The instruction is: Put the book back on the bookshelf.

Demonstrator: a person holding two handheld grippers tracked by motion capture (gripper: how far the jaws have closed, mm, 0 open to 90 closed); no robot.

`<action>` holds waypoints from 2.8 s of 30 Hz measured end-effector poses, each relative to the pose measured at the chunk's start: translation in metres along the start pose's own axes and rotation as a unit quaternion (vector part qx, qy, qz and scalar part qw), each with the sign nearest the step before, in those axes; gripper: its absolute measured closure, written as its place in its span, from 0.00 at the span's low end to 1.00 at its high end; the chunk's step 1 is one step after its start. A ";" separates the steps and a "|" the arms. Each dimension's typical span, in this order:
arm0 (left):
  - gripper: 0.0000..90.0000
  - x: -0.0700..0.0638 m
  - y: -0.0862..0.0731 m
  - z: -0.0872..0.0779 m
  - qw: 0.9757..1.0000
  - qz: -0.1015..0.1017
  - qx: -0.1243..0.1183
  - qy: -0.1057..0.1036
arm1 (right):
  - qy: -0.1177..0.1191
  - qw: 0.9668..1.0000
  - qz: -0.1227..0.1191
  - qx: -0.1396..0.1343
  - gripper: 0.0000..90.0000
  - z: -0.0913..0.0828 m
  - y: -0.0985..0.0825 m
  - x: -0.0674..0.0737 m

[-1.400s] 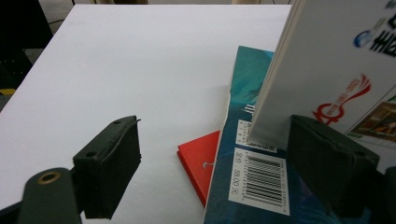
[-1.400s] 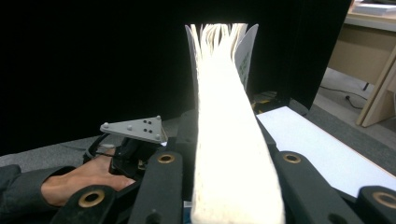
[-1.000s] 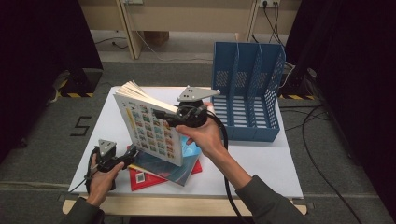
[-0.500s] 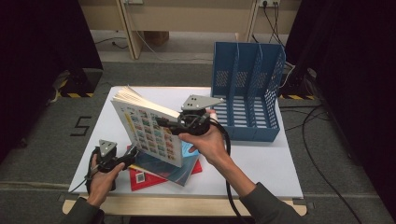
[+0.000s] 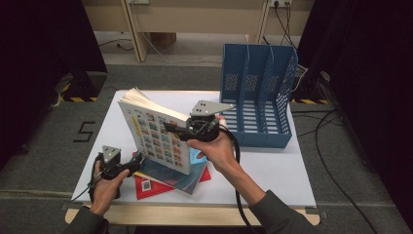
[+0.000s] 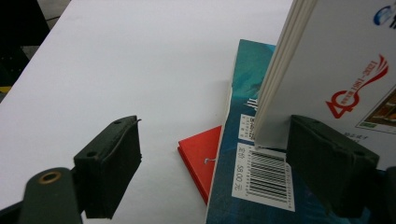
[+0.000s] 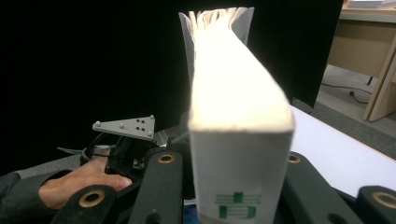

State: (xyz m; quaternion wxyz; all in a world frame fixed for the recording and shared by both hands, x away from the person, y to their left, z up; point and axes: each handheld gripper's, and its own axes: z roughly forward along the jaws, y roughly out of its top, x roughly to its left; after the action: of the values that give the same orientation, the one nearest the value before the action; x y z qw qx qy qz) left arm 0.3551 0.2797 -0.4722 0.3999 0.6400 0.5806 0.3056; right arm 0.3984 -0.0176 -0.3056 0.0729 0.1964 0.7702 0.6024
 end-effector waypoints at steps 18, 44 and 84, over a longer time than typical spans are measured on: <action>0.18 0.011 -0.003 0.001 1.000 -0.005 0.016 0.002 | -0.017 0.998 0.059 -0.022 0.81 0.006 0.025 -0.036; 0.19 0.042 -0.018 -0.018 0.999 -0.035 0.028 0.021 | -0.109 0.989 0.078 -0.056 0.81 -0.056 0.108 -0.069; 0.18 0.038 -0.033 -0.005 0.993 0.030 0.118 0.004 | -0.304 0.909 0.213 -0.191 0.80 -0.151 0.126 -0.187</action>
State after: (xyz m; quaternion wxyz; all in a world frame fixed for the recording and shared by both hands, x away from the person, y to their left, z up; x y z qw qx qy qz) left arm 0.3395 0.3181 -0.5008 0.3103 0.6987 0.5943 0.2495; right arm 0.5429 -0.2014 -0.1685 0.2097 0.5118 0.5206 0.6505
